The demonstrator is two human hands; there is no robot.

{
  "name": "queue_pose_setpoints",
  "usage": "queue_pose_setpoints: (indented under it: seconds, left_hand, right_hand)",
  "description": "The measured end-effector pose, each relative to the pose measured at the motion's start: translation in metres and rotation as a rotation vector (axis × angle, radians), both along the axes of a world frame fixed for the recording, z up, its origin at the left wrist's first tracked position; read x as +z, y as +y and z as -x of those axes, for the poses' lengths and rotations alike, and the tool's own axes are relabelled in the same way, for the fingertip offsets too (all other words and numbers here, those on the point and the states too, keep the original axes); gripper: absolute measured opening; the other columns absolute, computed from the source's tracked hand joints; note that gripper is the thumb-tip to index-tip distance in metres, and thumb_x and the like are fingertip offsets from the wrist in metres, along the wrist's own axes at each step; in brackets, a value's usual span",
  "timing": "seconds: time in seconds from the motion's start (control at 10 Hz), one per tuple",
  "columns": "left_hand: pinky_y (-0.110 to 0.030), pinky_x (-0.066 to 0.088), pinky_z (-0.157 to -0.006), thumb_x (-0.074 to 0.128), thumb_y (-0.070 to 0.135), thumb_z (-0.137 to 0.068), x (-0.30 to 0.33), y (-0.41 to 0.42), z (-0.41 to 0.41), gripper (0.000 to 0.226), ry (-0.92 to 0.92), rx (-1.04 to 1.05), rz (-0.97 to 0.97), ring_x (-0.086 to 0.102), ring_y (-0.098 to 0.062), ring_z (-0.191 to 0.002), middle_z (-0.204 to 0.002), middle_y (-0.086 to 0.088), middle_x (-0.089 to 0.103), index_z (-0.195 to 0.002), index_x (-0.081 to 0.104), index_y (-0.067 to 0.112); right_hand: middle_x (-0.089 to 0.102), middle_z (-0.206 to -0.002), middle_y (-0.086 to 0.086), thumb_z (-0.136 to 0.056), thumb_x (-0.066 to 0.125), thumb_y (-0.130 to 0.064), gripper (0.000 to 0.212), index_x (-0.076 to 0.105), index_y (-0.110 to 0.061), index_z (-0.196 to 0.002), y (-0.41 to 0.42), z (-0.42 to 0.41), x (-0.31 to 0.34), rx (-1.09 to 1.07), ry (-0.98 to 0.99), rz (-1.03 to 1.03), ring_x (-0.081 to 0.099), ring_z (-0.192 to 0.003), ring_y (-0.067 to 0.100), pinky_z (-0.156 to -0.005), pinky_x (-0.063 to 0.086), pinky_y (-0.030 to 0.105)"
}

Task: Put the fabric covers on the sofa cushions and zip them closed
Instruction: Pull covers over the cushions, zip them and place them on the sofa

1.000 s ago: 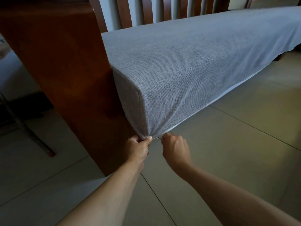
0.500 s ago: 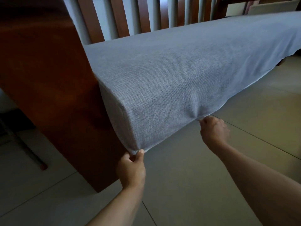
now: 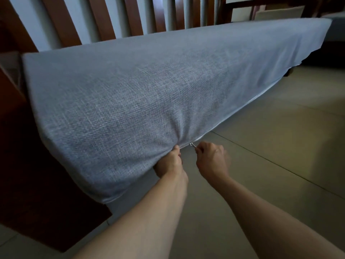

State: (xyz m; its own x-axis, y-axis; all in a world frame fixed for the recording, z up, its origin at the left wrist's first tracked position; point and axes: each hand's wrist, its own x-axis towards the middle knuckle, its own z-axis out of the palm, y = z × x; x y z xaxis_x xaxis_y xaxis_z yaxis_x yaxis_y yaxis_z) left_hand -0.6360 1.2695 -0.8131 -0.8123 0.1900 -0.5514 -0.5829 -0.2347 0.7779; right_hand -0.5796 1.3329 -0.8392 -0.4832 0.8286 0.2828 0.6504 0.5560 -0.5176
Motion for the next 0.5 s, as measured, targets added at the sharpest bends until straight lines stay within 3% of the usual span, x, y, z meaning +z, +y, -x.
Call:
queue_pose_setpoints:
  seconds: [0.2,0.3,0.4,0.5]
  left_hand:
    - [-0.015,0.04,-0.049,0.072,0.007,-0.08,-0.004,0.0,0.002,0.028,0.039,0.03,0.073,0.052,-0.004,-0.051,-0.053,0.005,0.058,-0.058,0.055,0.011]
    - [-0.017,0.044,-0.052,0.068,0.014,-0.085,-0.002,0.001,-0.002,0.021,0.017,0.033,0.081,0.057,-0.007,-0.056,-0.066,0.002,0.063,-0.067,0.058,0.013]
    - [-0.027,0.046,-0.062,0.051,0.026,-0.094,0.014,0.006,-0.017,0.023,-0.048,-0.188,0.264,0.062,-0.016,-0.063,-0.072,-0.002,0.066,-0.075,0.057,0.014]
    - [-0.03,0.05,-0.079,0.048,0.017,-0.089,0.051,0.013,-0.033,0.02,0.344,-0.762,0.72,0.065,-0.024,-0.092,-0.101,-0.004,0.069,-0.097,0.065,0.013]
  right_hand:
    - [0.064,-0.097,0.017,-0.094,0.051,-0.022,0.021,0.067,-0.011,-0.1,0.061,-0.004,0.015,-0.192,-0.068,0.005,0.059,-0.089,0.035,-0.07,0.04,0.034]
    - [0.062,-0.099,0.017,-0.094,0.05,-0.02,0.02,0.067,-0.011,-0.1,0.071,-0.002,0.019,-0.187,-0.104,0.05,0.058,-0.092,0.034,-0.074,0.041,0.035]
    - [0.062,-0.101,0.017,-0.093,0.05,-0.017,0.019,0.067,-0.011,-0.099,0.068,-0.004,0.03,-0.154,-0.164,0.113,0.057,-0.095,0.035,-0.074,0.04,0.033]
    - [0.059,-0.108,0.018,-0.094,0.047,-0.017,0.022,0.065,-0.011,-0.105,0.068,-0.005,0.05,-0.157,-0.209,0.22,0.054,-0.102,0.037,-0.079,0.039,0.034]
